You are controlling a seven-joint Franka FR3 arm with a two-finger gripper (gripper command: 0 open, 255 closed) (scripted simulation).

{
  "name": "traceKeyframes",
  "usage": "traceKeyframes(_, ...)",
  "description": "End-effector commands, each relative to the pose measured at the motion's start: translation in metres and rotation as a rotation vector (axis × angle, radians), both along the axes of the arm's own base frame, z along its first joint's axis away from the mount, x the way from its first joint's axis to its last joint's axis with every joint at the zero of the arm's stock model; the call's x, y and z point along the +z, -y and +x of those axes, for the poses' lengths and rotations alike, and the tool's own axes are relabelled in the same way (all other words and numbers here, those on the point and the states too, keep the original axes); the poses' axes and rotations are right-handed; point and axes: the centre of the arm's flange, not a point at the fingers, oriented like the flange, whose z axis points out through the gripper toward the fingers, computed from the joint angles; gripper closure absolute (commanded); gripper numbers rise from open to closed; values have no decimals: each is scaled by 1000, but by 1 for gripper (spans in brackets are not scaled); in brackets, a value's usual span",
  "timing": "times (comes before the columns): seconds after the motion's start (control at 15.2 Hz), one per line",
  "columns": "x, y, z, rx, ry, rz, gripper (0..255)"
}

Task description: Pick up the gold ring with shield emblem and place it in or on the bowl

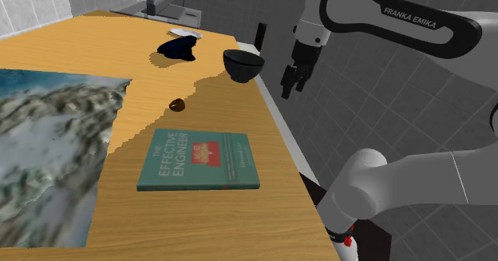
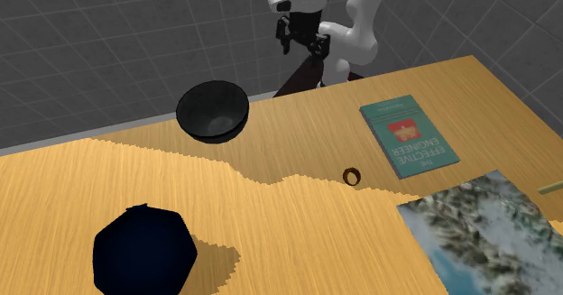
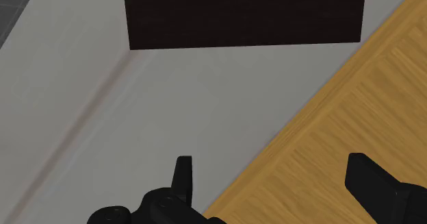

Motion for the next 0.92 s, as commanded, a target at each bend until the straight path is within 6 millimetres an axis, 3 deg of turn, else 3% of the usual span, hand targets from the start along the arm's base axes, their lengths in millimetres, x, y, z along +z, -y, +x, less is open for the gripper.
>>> traceKeyframes(0.0,0,0,0,0,0,0,0)
traceKeyframes(0.86,-12,-151,95,-6,21,-68,0)
